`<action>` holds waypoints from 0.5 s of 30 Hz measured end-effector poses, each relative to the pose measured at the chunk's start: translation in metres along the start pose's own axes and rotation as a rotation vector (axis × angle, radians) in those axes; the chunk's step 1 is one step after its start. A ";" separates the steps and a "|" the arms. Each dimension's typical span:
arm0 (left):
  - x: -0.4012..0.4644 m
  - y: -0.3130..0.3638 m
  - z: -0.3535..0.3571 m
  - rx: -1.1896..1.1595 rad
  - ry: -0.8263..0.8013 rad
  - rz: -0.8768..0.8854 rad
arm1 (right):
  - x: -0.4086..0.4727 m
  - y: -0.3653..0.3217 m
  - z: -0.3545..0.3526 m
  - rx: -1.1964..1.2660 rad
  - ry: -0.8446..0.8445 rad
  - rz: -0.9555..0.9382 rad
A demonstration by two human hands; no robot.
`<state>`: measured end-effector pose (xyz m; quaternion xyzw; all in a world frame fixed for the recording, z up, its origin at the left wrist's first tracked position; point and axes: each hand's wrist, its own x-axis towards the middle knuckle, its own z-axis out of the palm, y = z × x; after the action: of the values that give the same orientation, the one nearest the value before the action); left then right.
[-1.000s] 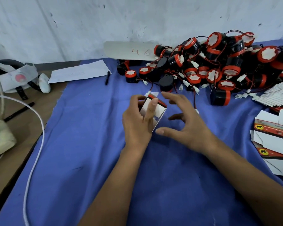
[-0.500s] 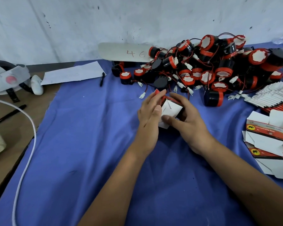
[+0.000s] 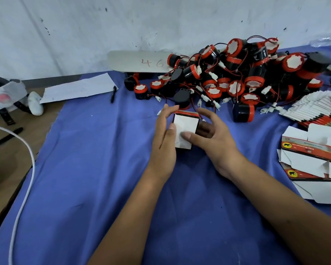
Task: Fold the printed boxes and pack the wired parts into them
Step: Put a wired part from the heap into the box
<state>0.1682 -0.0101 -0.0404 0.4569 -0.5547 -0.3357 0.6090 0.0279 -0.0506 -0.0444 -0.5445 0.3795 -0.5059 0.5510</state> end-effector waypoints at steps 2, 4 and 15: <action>0.001 0.002 -0.001 -0.048 0.016 -0.012 | 0.000 -0.003 -0.001 0.070 -0.012 0.040; 0.000 0.001 0.000 0.033 0.013 -0.009 | -0.002 -0.005 -0.002 0.144 -0.077 0.046; -0.002 0.000 -0.002 0.106 -0.013 -0.100 | -0.009 -0.015 0.001 -0.976 -0.287 -0.670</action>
<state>0.1700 -0.0078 -0.0415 0.5138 -0.5520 -0.3387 0.5627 0.0251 -0.0398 -0.0305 -0.8867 0.2975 -0.3411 0.0941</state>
